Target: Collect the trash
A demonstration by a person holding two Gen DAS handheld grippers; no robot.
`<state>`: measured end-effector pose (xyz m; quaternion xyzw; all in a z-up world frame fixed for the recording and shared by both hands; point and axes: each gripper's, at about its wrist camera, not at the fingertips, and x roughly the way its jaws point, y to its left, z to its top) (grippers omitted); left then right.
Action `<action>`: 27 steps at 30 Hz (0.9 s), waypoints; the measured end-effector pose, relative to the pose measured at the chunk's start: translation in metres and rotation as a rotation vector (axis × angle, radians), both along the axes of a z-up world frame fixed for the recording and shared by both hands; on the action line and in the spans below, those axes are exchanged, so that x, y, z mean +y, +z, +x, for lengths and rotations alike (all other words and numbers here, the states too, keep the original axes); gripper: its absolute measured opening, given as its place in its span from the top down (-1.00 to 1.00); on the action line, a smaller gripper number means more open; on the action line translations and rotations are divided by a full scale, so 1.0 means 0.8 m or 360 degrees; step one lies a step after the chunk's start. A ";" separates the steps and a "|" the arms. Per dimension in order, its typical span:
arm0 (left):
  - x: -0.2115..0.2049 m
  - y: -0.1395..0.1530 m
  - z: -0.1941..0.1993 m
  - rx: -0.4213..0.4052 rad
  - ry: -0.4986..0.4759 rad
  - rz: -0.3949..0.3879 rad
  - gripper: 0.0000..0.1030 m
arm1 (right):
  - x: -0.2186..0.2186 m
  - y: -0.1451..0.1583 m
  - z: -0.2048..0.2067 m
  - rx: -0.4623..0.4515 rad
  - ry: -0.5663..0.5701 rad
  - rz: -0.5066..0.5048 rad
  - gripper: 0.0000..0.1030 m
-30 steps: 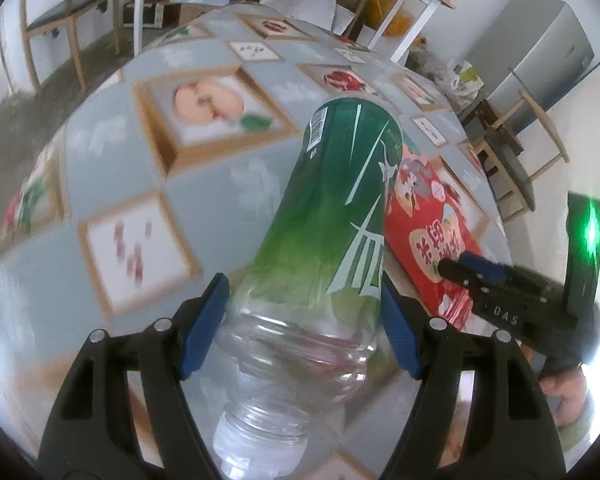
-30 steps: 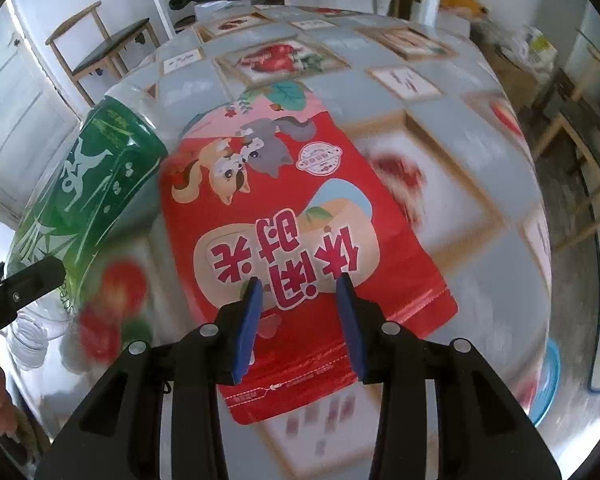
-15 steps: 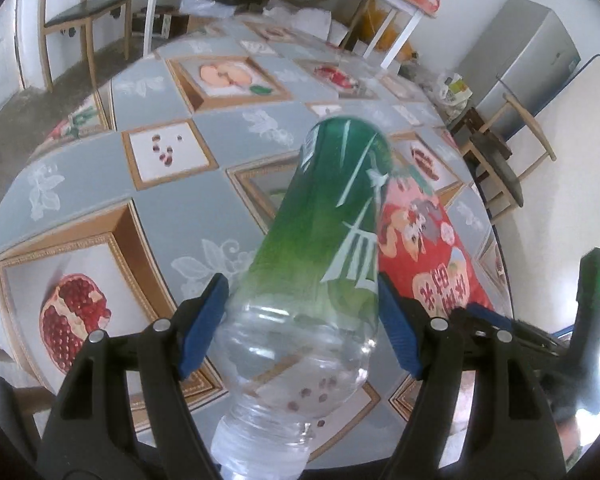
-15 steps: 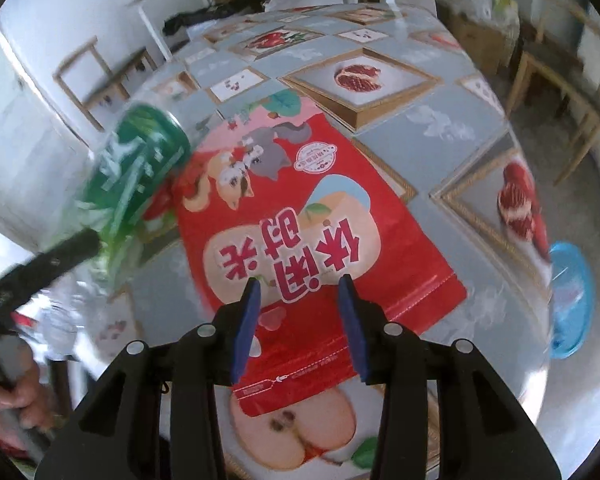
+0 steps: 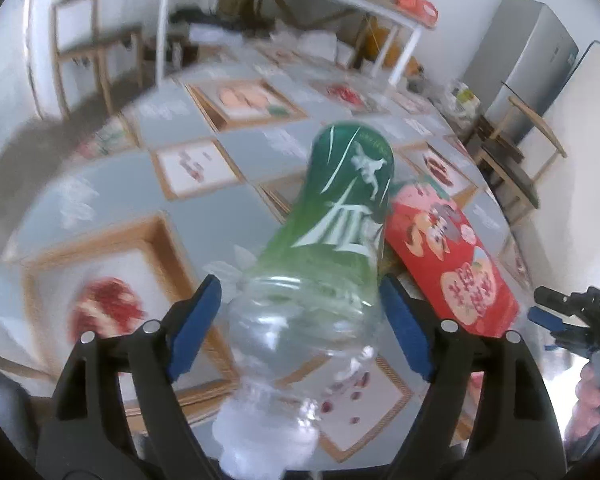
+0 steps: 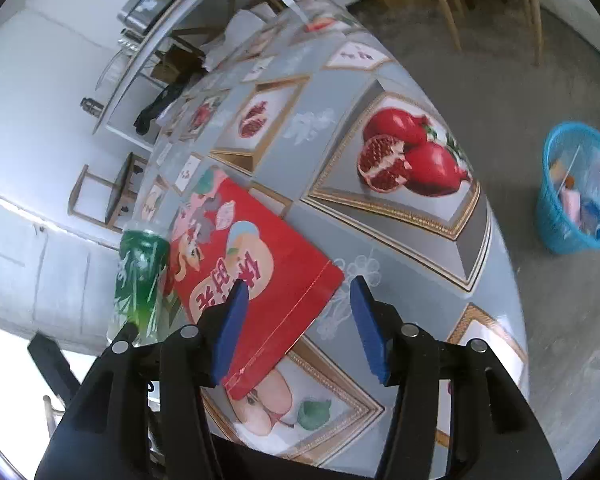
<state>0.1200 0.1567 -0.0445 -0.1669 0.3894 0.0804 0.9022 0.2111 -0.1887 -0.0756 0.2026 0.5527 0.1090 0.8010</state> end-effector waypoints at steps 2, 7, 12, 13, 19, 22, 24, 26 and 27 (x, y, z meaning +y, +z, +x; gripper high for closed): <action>0.000 0.017 -0.021 -0.0121 0.0061 0.0091 -0.51 | -0.006 -0.005 0.002 0.0016 -0.0015 0.0037 -0.01; -0.034 0.062 -0.065 -0.0479 -0.0154 0.0086 -0.48 | -0.011 -0.008 0.005 0.0020 -0.0032 0.0076 -0.01; -0.089 0.055 -0.050 -0.0432 -0.0469 0.0065 -0.16 | -0.011 -0.010 0.006 0.0023 -0.0037 0.0099 -0.01; -0.089 0.056 -0.047 -0.0431 -0.0478 0.0064 -0.13 | -0.013 -0.009 0.004 0.0025 -0.0034 0.0104 -0.01; 0.008 0.072 -0.039 -0.0465 -0.0009 0.0167 -0.13 | -0.013 -0.012 0.004 0.0029 -0.0015 0.0110 -0.01; 0.078 0.043 0.000 -0.0161 0.0140 0.0062 -0.11 | -0.012 -0.014 0.005 0.0025 -0.0006 0.0124 -0.01; 0.108 0.020 0.014 -0.0024 0.0143 -0.0106 -0.08 | -0.011 -0.014 0.004 0.0022 -0.0004 0.0130 -0.01; 0.122 0.006 0.014 -0.0009 0.0147 -0.0240 -0.09 | -0.011 -0.015 0.004 0.0017 -0.0003 0.0132 -0.01; 0.123 0.005 0.012 -0.0024 0.0148 -0.0257 -0.10 | -0.011 -0.015 0.004 0.0017 -0.0004 0.0136 -0.01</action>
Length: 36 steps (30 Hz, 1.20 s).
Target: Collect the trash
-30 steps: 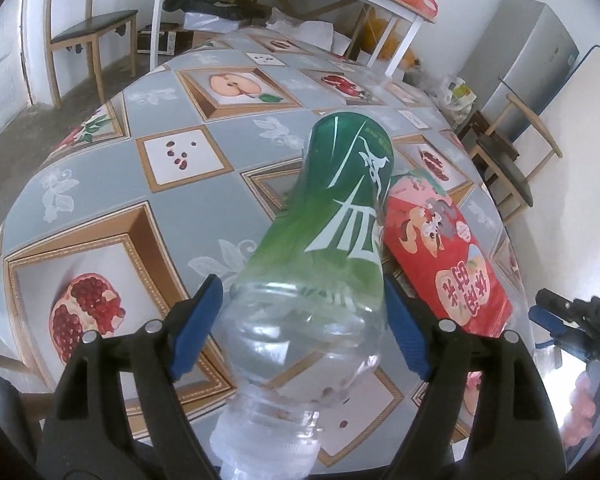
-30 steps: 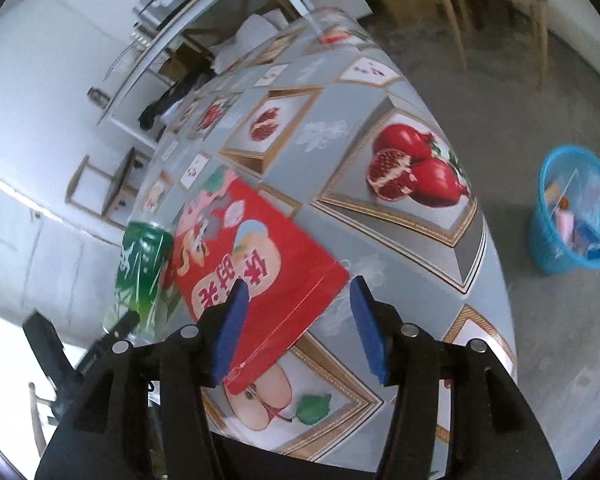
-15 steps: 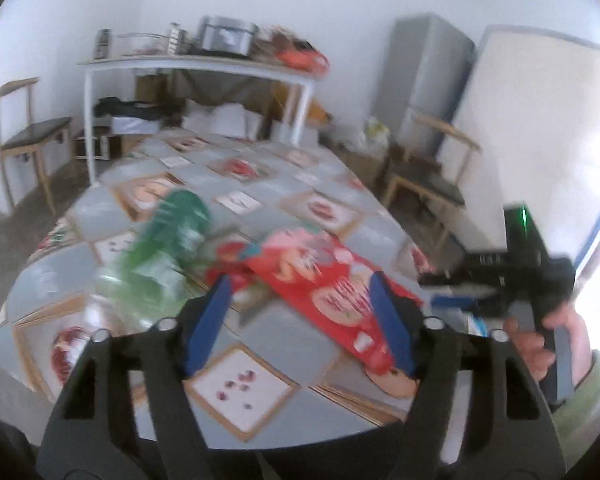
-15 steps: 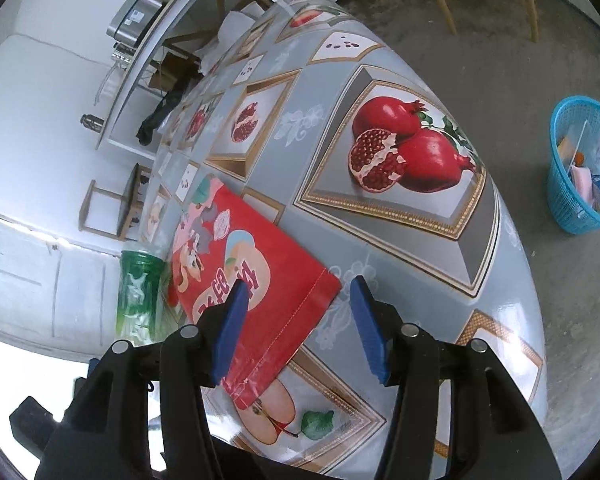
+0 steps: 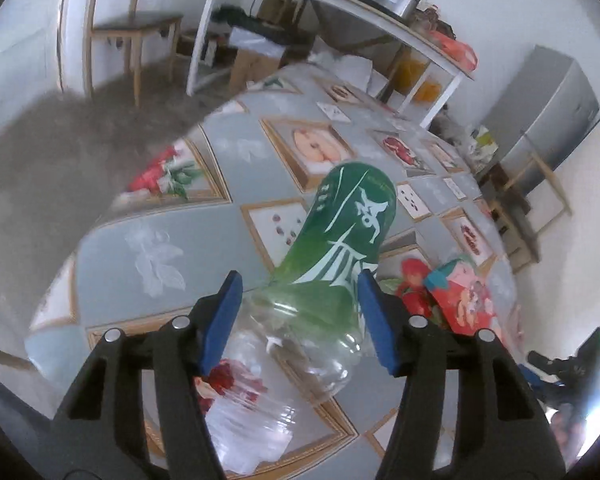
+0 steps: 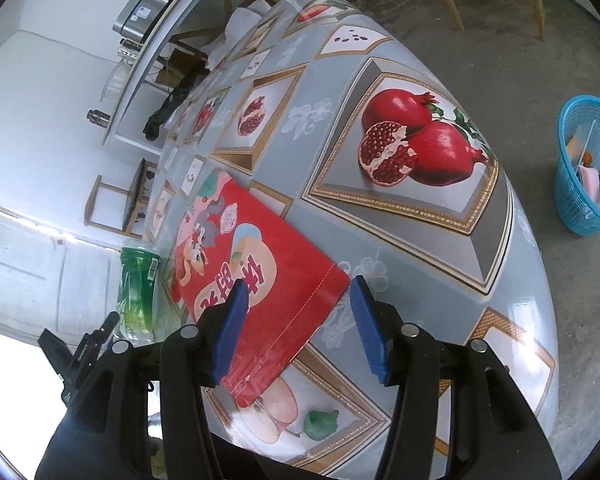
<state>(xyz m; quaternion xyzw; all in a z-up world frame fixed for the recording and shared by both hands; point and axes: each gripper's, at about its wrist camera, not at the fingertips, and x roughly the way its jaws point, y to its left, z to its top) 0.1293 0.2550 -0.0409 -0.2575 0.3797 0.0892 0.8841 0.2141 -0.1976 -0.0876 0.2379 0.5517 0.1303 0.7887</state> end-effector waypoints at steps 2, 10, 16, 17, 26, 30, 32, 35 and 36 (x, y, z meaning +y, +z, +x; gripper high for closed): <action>-0.001 0.000 -0.002 -0.0011 -0.0003 0.0015 -0.10 | 0.000 -0.001 0.001 0.0006 -0.0002 0.0001 -0.01; -0.004 -0.003 -0.001 -0.0014 0.0007 0.0009 -0.09 | 0.001 0.001 0.000 0.0006 0.0007 -0.0011 -0.01; 0.005 0.004 -0.004 -0.0023 0.0024 0.0025 -0.09 | 0.001 0.001 0.000 0.0006 0.0006 -0.0012 -0.01; 0.006 0.004 -0.005 -0.0025 0.0030 0.0026 -0.10 | 0.001 0.001 0.000 0.0006 0.0006 -0.0012 -0.01; 0.014 0.010 -0.011 -0.0047 0.0082 0.0028 -0.13 | 0.001 0.001 0.000 0.0003 0.0006 -0.0012 -0.01; 0.007 0.029 -0.028 -0.0138 0.0146 0.0102 -0.14 | 0.001 0.001 0.000 0.0005 0.0003 -0.0007 -0.01; -0.013 0.049 -0.044 -0.0271 0.0122 0.0152 -0.14 | 0.001 0.001 0.000 0.0003 0.0001 -0.0005 -0.01; -0.065 0.068 -0.054 -0.0408 -0.0084 0.0155 -0.14 | 0.001 0.000 0.000 -0.0001 -0.0007 0.0009 -0.01; -0.085 0.069 -0.051 -0.0412 -0.0179 0.0136 -0.14 | 0.002 0.000 0.001 -0.0001 -0.0011 0.0014 -0.01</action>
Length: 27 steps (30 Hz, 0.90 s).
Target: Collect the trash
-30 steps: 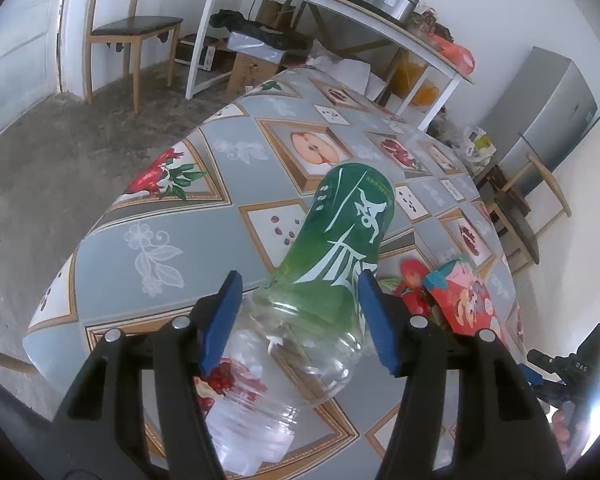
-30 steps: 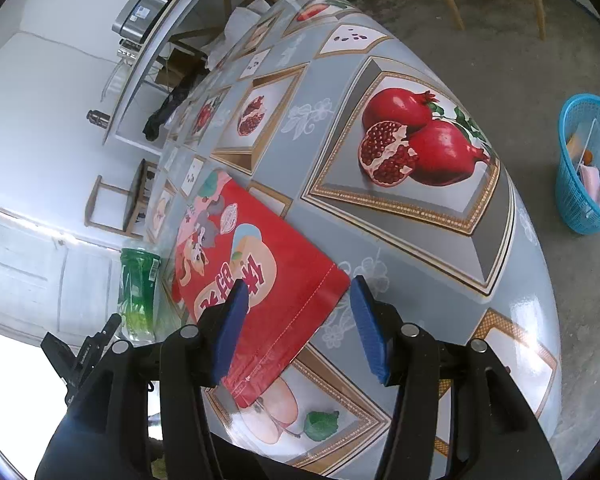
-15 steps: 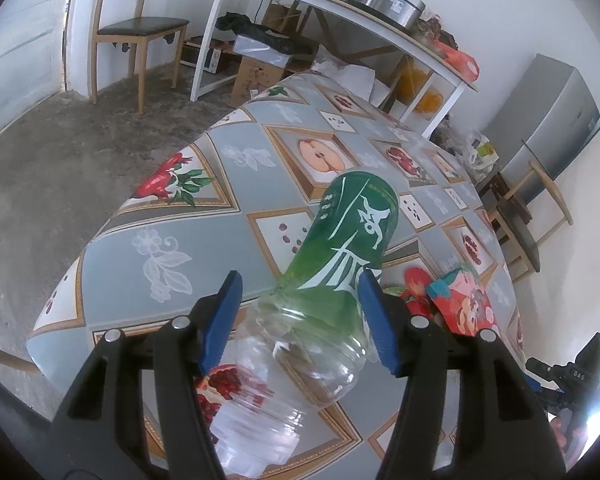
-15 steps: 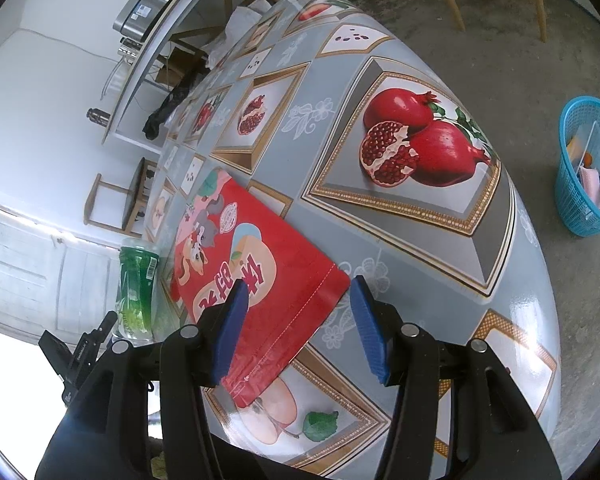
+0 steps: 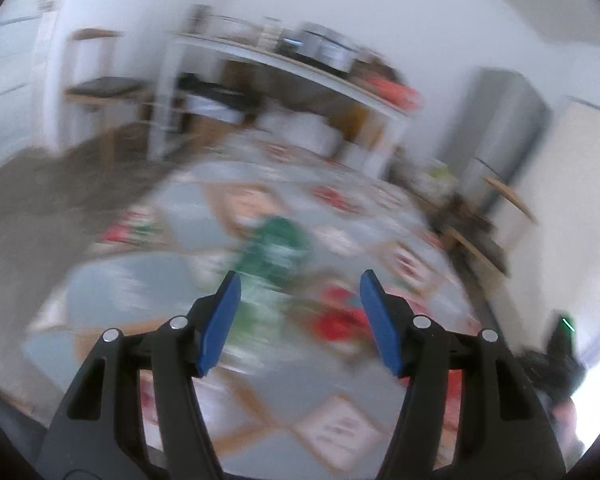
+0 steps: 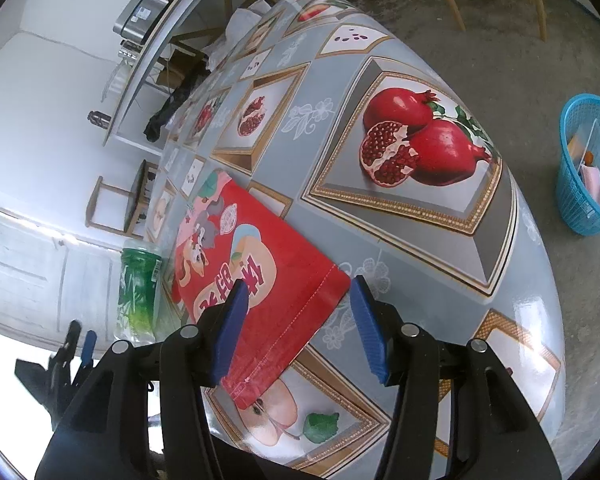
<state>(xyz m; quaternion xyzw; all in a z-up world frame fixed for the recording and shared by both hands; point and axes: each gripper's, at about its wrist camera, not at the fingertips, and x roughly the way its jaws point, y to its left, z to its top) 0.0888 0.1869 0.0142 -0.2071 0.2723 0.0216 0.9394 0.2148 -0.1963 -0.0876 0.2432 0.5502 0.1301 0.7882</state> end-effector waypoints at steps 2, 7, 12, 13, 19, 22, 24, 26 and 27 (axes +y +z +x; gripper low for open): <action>-0.051 -0.009 0.016 0.0065 -0.0226 -0.0010 -0.14 | 0.000 0.000 0.000 0.0000 -0.0006 0.0004 -0.01; -0.126 -0.056 0.078 0.0305 -0.0459 -0.0003 0.07 | -0.003 -0.001 0.003 0.0019 -0.0024 0.0047 -0.01; -0.167 -0.087 0.107 0.0390 -0.0537 0.0139 0.30 | -0.009 -0.009 0.003 0.0058 -0.0038 0.0159 -0.01; -0.170 -0.094 0.109 0.0414 -0.0553 0.0140 0.36 | -0.010 -0.011 0.003 0.0067 -0.0036 0.0184 -0.01; -0.179 -0.113 0.104 0.0438 -0.0587 0.0168 0.42 | -0.002 -0.022 0.003 0.0125 0.0002 0.0298 -0.01; -0.176 -0.114 0.109 0.0428 -0.0594 0.0126 0.42 | 0.005 -0.029 0.002 0.0155 0.0027 0.0368 -0.01; -0.174 -0.114 0.109 0.0423 -0.0599 0.0116 0.44 | 0.012 -0.030 0.001 0.0156 0.0052 0.0398 -0.01; -0.176 -0.115 0.108 0.0409 -0.0606 0.0133 0.44 | 0.017 -0.033 0.001 0.0177 0.0072 0.0472 -0.01; -0.176 -0.115 0.108 0.0405 -0.0607 0.0142 0.44 | 0.017 -0.029 0.002 0.0160 0.0065 0.0433 -0.01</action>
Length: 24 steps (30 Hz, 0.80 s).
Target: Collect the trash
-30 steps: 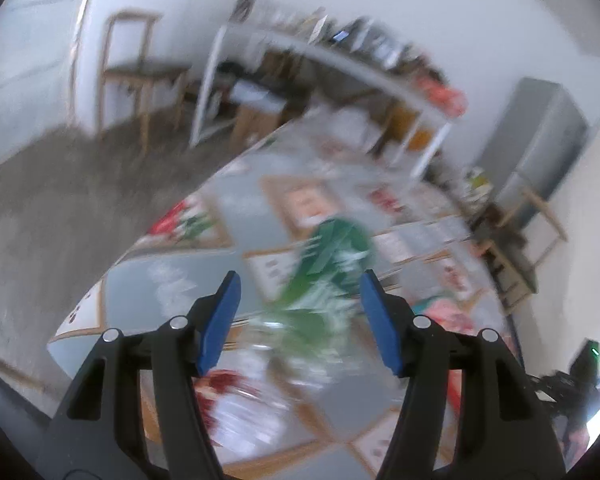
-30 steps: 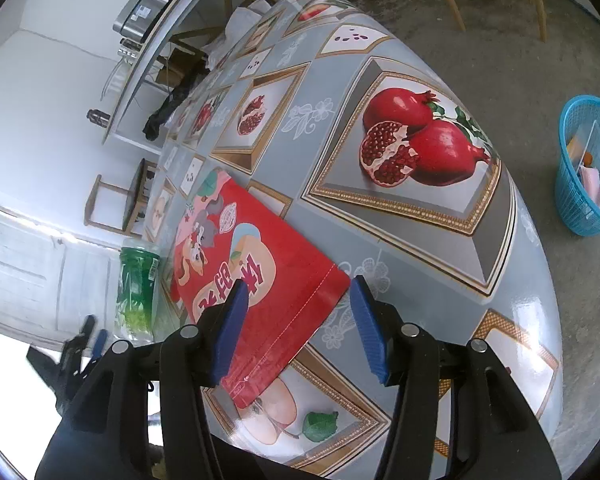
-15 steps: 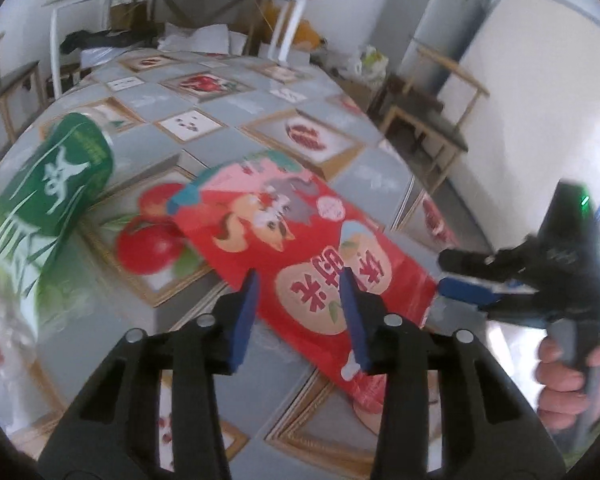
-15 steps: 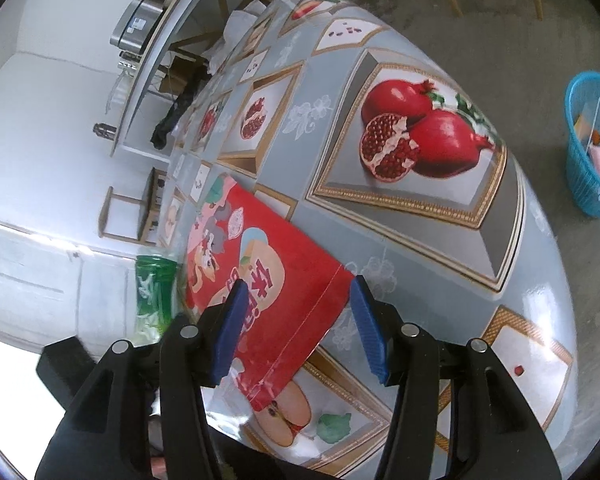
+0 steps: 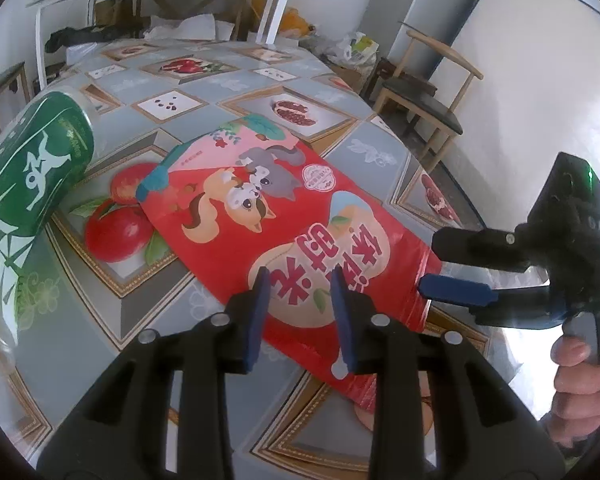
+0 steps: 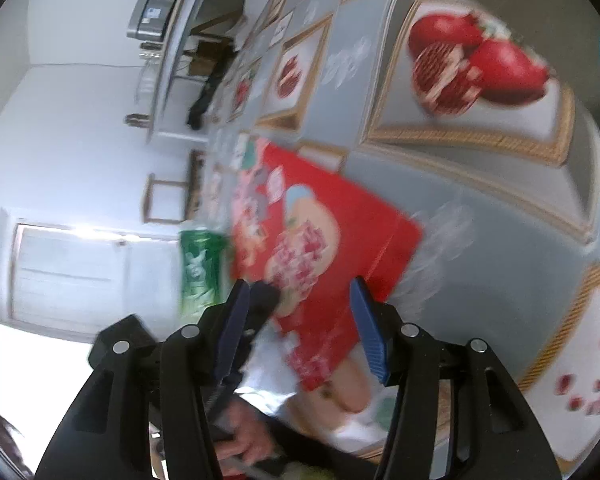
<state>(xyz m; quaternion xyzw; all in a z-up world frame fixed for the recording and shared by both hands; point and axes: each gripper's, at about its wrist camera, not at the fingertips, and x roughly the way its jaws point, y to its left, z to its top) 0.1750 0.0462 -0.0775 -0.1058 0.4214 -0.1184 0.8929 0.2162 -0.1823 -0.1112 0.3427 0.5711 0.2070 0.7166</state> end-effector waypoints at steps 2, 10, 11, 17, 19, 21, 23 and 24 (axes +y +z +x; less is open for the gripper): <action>-0.001 0.000 -0.001 -0.0009 -0.0005 0.0008 0.44 | 0.001 0.015 0.004 -0.0086 -0.0016 -0.0163 -0.01; 0.003 -0.001 -0.002 -0.0003 0.0001 -0.0020 0.44 | 0.011 0.040 0.047 -0.0233 0.0038 -0.0791 -0.01; 0.002 -0.001 -0.002 -0.0003 0.0003 -0.0020 0.44 | 0.015 0.040 0.049 -0.0230 0.0065 -0.0815 -0.01; 0.001 -0.001 -0.003 -0.0014 0.0008 -0.0025 0.44 | 0.028 0.033 0.041 -0.0138 0.0220 -0.0718 -0.03; 0.002 -0.001 -0.003 -0.0015 0.0010 -0.0032 0.44 | 0.025 0.031 0.036 -0.0108 0.0222 -0.0648 -0.04; 0.001 -0.002 -0.004 -0.0020 0.0010 -0.0034 0.44 | 0.015 0.028 0.035 -0.0061 0.0199 -0.0543 -0.06; 0.002 -0.002 -0.004 -0.0027 0.0010 -0.0034 0.44 | 0.005 0.025 0.034 -0.0016 0.0171 -0.0425 -0.08; 0.001 -0.002 -0.005 -0.0031 0.0010 -0.0032 0.44 | 0.002 0.023 0.033 -0.0003 0.0162 -0.0385 -0.08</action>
